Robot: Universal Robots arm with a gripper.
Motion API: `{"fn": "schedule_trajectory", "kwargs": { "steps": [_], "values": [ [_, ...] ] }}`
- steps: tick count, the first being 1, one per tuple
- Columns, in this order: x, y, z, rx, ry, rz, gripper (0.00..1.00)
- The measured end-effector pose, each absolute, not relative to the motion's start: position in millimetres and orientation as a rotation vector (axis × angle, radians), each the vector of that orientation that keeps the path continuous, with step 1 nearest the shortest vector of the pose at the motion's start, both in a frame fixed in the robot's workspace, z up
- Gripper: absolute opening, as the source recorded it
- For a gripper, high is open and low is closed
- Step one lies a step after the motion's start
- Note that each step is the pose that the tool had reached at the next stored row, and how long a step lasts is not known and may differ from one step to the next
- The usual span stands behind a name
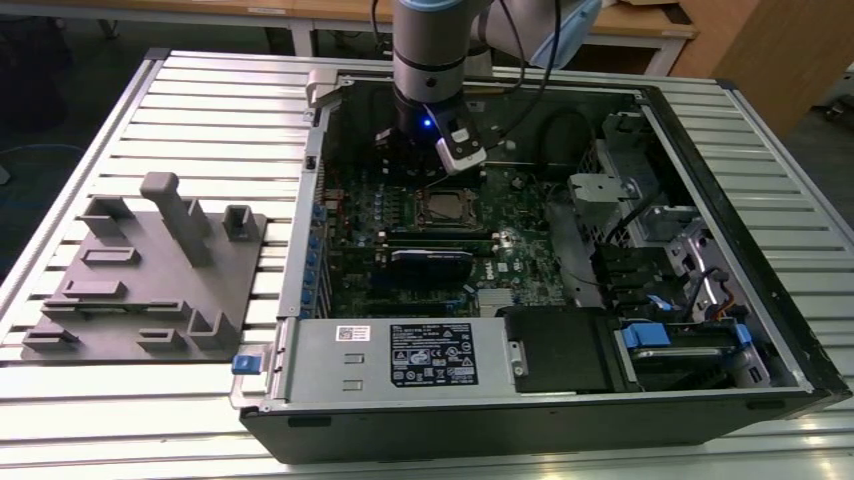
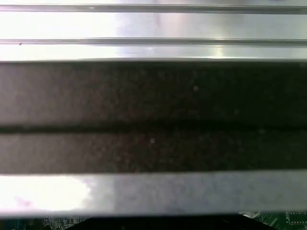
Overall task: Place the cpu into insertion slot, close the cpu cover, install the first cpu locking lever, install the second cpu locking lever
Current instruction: 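Install the first cpu locking lever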
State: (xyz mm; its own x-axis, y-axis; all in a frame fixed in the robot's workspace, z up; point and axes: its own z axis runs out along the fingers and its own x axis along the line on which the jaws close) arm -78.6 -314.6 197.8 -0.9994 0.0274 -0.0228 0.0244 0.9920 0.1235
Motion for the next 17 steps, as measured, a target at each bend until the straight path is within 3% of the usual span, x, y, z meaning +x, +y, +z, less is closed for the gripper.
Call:
{"fn": "schedule_trajectory", "kwargs": {
  "steps": [17],
  "values": [
    [-79.1, -314.6, 203.4, 0.04, 3.11, 0.19, 0.11]
  ]
}}
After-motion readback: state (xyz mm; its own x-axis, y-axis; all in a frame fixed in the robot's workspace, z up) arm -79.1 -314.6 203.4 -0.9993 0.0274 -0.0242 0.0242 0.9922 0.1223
